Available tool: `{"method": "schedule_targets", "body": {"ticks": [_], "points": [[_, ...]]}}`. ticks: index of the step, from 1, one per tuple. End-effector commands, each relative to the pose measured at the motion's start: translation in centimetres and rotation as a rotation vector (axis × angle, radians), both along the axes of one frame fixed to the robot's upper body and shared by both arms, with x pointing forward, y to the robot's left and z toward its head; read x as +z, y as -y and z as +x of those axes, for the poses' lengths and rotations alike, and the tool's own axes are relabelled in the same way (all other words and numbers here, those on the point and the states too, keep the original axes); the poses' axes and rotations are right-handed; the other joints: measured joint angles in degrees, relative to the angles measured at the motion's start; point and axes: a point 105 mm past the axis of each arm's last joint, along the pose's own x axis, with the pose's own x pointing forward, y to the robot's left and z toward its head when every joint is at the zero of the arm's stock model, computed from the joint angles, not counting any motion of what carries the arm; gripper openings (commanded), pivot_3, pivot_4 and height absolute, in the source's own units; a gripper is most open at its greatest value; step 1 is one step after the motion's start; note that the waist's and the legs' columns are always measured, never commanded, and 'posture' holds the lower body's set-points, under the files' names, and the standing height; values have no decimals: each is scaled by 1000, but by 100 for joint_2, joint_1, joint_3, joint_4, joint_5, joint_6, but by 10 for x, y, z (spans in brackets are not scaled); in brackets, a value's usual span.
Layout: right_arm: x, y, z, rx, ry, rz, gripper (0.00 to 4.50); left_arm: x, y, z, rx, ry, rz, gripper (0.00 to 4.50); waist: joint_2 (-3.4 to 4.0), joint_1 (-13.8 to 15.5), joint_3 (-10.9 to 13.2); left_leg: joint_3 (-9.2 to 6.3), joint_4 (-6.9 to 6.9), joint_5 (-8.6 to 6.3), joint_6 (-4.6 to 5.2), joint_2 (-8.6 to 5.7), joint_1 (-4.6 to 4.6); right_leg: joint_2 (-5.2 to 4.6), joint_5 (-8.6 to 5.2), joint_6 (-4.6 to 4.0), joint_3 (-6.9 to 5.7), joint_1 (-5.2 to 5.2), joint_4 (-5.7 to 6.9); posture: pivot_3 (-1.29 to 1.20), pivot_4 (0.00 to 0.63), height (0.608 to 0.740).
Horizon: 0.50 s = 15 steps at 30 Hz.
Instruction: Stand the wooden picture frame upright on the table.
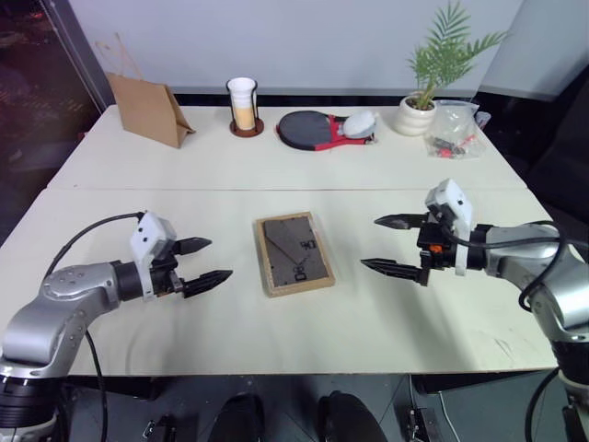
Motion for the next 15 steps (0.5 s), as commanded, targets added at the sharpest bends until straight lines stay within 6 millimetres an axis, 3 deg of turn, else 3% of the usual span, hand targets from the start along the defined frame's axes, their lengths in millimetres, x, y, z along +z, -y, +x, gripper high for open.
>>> {"method": "schedule_targets", "body": {"ticks": [1, 15], "points": [[5, -1, 0, 9, 34, 4, 4463, 13, 0, 0, -8, 46, -7, 4500, 0, 1, 0, 0, 0, 0, 0, 0, 0, 0, 0, 0, 0, 0, 0, 0, 150, 740], [-2, -2, 0, -13, 31, 15, 4463, 12, 4, 2, -12, 35, -12, 4500, 0, 0, 0, 0, 1, 0, 0, 0, 0, 1, 0, 0, -1, 0, 1, 0, 150, 740]]}}
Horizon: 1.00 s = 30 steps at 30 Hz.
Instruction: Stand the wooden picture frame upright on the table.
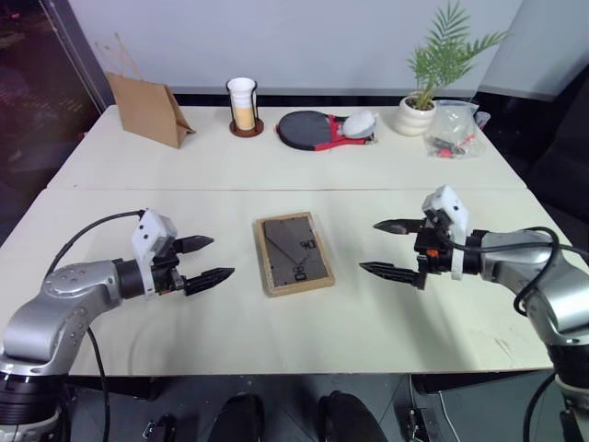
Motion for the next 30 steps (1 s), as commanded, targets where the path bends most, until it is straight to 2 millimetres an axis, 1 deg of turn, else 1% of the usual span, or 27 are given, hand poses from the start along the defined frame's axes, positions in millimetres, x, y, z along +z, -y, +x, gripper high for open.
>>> {"method": "schedule_targets", "body": {"ticks": [1, 14, 20, 21, 22, 23, 24, 28, 30], "points": [[8, -2, 0, 3, 55, 4, 4463, 9, 1, 0, -5, 41, 10, 4500, 0, 3, 0, 0, 0, 0, 0, 0, 0, 0, 0, 0, 0, 0, 0, 0, 150, 740], [5, -2, 8, -19, 59, 11, 4463, 6, 4, 2, 12, 47, 10, 4500, 0, 2, 0, 0, 0, 0, 0, 0, 0, 0, 0, 0, -1, 0, 0, 0, 150, 740], [2, 1, 15, -66, 51, 23, 4463, 3, 4, 4, 25, 49, 10, 4500, 0, 4, 0, 0, 0, 0, 0, 0, 0, 1, 0, 0, -1, 0, 0, 0, 150, 740], [-1, 2, 18, -87, 57, 11, 4463, 0, 3, 7, 40, 52, 18, 4500, 0, 4, 0, 0, 0, 0, 0, 0, 0, 1, 0, 0, -1, 0, 0, 0, 150, 740], [-3, 2, 21, -101, 62, 2, 3937, -2, 4, 9, 49, 53, 19, 3980, 0, 2, 0, 1, 0, 0, 0, -1, 0, 0, 0, 0, -1, 0, 0, 0, 150, 740], [-5, 1, 23, -117, 68, -1, 3541, -5, 6, 10, 55, 49, 15, 3606, 0, 0, 0, 1, 1, 0, 0, -1, 0, 0, 0, 0, -1, 0, 0, 0, 150, 740], [-6, 0, 26, -134, 74, 1, 3105, -8, 8, 12, 59, 49, 16, 3137, 0, 1, 0, 1, 1, 0, 0, -1, 1, 0, 0, 0, -1, 0, 1, 0, 150, 740], [-15, -4, 37, -197, 89, -11, 939, -21, 11, 23, 99, 62, 57, 1019, 0, 5, 0, 0, 1, 0, 0, -3, -1, 2, 0, 1, -1, -1, 1, 0, 150, 740], [-23, -9, 42, -223, 98, -24, 14, -26, 17, 30, 114, 73, 69, 23, 0, 6, 0, 0, 1, 0, 0, -7, -2, 2, 0, 1, -1, -2, 2, 0, 150, 740]]}}
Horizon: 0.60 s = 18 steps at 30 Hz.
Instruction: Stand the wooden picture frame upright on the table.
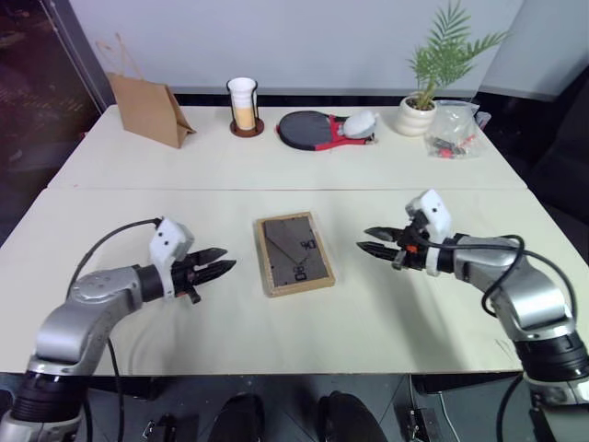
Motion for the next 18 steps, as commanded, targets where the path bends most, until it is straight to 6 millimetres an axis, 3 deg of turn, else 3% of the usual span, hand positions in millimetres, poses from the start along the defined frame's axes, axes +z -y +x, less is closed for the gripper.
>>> {"method": "schedule_targets", "body": {"ticks": [1, 11, 18], "points": [[3, -7, 11, -46, 70, -23, 14, 2, 7, 12, 23, 71, 35, 23, 0, 1, 0, 0, 1, 0, 0, 0, -1, 0, 0, 0, 0, 0, 0, 0, 150, 740], [-40, -30, 26, -132, 38, -73, 14, -33, 43, 23, 39, 31, 61, 23, 0, -13, 0, 1, 3, 0, 0, -5, -2, 1, 2, 4, 0, -2, 4, 0, 150, 740], [-55, -61, 5, -11, -50, -31, 14, -41, 52, 12, 6, -25, 62, 23, 1, -14, -2, 0, 3, 0, 0, 1, 0, 1, 2, 4, 2, -4, 12, 0, 150, 740]]}}
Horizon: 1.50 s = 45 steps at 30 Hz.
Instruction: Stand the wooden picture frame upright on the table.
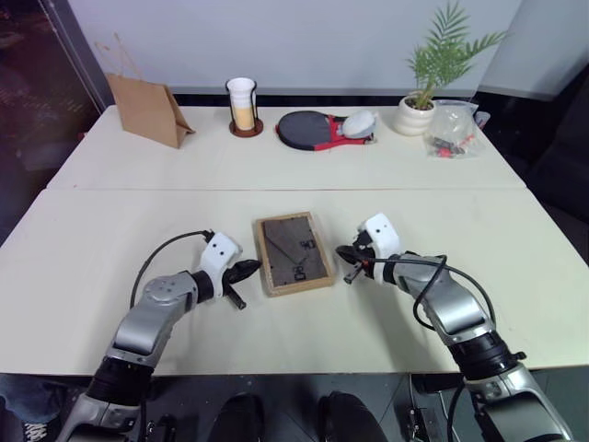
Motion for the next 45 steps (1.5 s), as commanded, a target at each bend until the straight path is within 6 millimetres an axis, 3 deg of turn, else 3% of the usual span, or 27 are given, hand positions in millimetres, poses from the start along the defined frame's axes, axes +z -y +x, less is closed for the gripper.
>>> {"method": "schedule_targets", "body": {"ticks": [1, 11, 17, 23, 28, 31, 34, 38, 41, 45], "points": [[1, -24, -17, 103, -25, 38, 14, 2, 6, -9, -40, -14, 0, 23, 0, -1, -1, 0, 0, 0, 0, 0, 0, 0, 0, 0, 0, 0, 0, 0, 150, 740], [-2, -51, -54, 236, -115, 70, 14, 4, -7, -33, -69, -86, 39, 23, 2, -25, -8, -3, -5, 0, 0, 6, 6, 2, -1, -1, 0, 1, 2, 0, 150, 740], [-4, -55, -59, 245, -134, 65, 14, 1, -22, -32, -35, -91, 71, 23, 1, -23, -9, -2, -4, 0, 0, 6, 8, 2, -1, -2, 0, 2, 2, 0, 150, 740], [-11, -50, -61, 244, -145, 20, 14, 0, -24, -27, -22, -79, 73, 23, 1, -15, -13, -2, -3, 0, 0, 4, 10, 2, -1, -2, -1, 6, 2, 0, 150, 740], [-16, -26, -52, 236, -81, -116, 14, 6, -35, -30, -29, -87, 75, 23, 1, -3, -16, -2, -2, 0, 0, 2, 11, 1, -1, -2, -1, 8, 1, 0, 150, 740], [0, -12, -45, 225, -37, -98, 14, 17, -48, -30, -8, -133, -9, 23, 1, 2, -16, -3, -2, 0, 0, 1, 11, 1, -1, -2, -1, 7, 0, 0, 150, 740], [22, -7, -41, 235, 4, -57, 0, 32, -47, -35, -39, -261, -188, 912, 0, 17, -15, -4, 0, 0, 0, 1, 8, -1, -1, -2, -3, 7, 0, 0, 150, 740], [35, -7, -41, 278, 36, -69, 0, 54, -41, -37, -78, -483, -442, 2977, -2, 9, -14, -11, 13, 0, 0, 0, 0, 0, -1, -1, -8, 8, 1, 0, 150, 740], [33, -9, -41, 297, 36, -91, 0, 55, -38, -31, -36, -636, -509, 4437, -2, 2, -14, -13, 14, -1, 1, -8, 2, 5, -1, 2, -9, 10, 1, 0, 150, 740], [27, -13, -39, 302, 33, -97, 0, 52, -36, -23, 22, -764, -555, 4480, -3, -17, -14, -15, 11, -1, 1, -8, 2, 9, -1, 2, -10, 7, 1, 0, 150, 740]]}}
